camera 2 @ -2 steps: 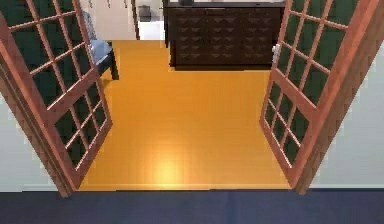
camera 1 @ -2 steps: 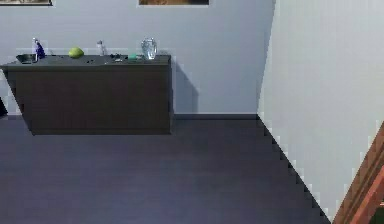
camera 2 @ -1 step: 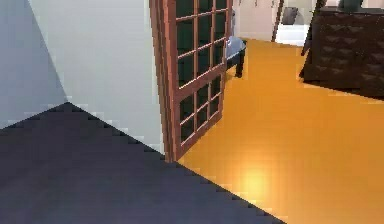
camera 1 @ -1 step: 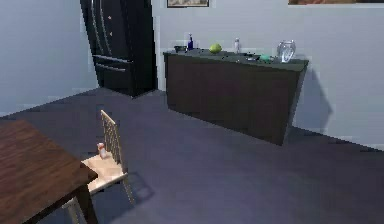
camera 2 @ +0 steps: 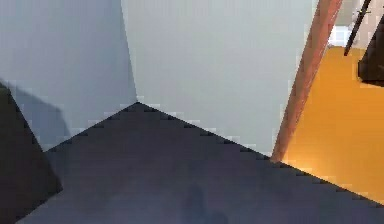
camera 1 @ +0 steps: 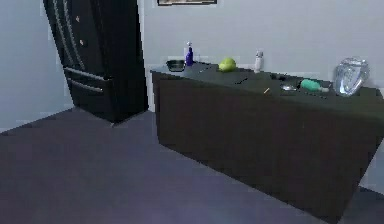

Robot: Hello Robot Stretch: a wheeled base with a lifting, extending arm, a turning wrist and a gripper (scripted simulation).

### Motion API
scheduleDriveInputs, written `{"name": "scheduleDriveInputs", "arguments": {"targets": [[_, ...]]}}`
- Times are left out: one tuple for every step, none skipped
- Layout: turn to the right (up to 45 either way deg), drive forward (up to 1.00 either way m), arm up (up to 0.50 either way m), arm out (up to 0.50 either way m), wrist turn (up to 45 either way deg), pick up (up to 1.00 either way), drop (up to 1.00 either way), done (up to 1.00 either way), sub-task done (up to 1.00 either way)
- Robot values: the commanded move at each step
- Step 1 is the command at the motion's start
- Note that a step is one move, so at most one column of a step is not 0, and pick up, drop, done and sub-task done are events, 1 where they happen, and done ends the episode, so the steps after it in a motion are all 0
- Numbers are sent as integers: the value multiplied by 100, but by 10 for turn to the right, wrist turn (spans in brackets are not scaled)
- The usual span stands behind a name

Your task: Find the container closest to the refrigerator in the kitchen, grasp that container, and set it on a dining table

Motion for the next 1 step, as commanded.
{"name": "scheduleDriveInputs", "arguments": {"targets": [[-60, 0, 0, 0, 0, 0, 0, 0, 0]]}}
